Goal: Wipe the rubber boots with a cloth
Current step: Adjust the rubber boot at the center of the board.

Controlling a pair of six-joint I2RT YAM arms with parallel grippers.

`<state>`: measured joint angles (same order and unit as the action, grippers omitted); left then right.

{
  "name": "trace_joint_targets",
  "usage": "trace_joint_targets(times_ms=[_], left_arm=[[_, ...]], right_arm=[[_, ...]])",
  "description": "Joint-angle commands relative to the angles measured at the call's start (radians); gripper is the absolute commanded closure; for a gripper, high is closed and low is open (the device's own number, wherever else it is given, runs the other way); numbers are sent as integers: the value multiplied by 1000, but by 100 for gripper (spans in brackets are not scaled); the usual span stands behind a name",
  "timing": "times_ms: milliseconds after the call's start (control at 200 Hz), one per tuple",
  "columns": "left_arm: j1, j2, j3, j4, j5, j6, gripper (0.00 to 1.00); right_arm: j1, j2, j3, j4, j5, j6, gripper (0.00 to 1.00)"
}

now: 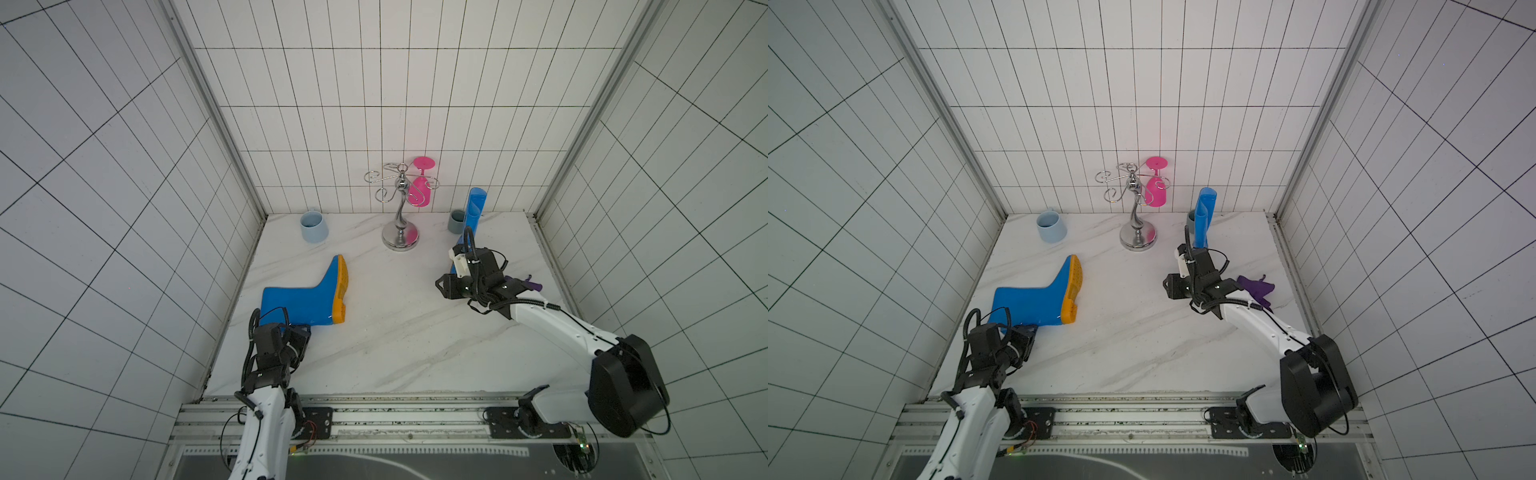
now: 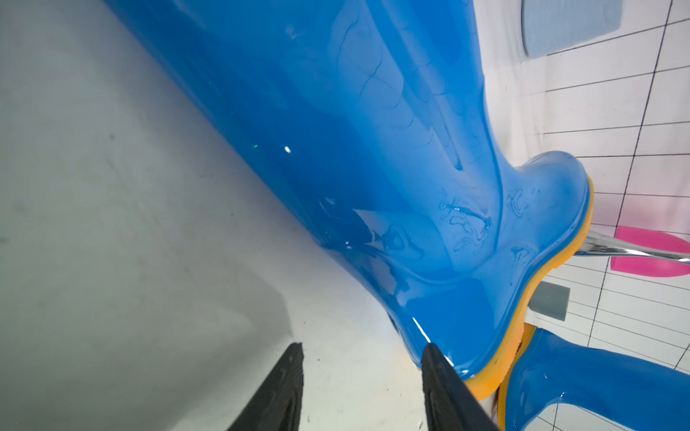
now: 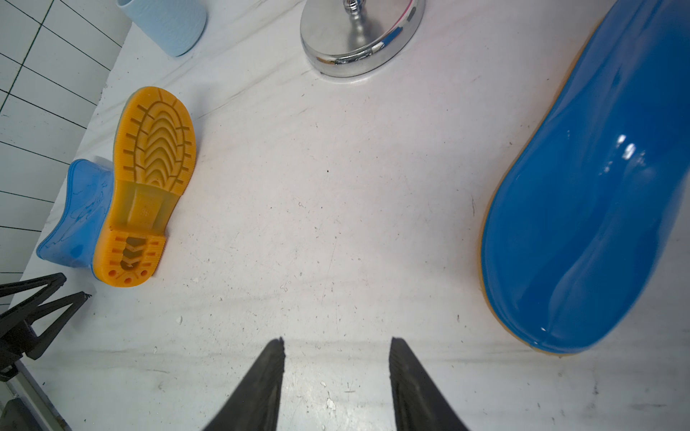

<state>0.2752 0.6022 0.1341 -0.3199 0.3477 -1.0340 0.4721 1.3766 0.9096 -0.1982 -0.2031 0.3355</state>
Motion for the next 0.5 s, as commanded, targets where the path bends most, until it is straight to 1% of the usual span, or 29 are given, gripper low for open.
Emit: trace_joint_targets(times_ms=[0, 140, 335, 495], left_arm=[[13, 6, -8, 84, -27, -29, 49], [14, 52, -9, 154, -48, -17, 48], [13, 139, -41, 241, -41, -15, 48], [13, 215, -73, 362, -65, -26, 48]], right_arm=[[6, 19, -33, 28, -28, -16, 52], [7, 43, -27, 42, -48, -18, 52], [5, 65, -10, 49, -56, -21, 53], [5, 78, 1, 52, -59, -27, 53]])
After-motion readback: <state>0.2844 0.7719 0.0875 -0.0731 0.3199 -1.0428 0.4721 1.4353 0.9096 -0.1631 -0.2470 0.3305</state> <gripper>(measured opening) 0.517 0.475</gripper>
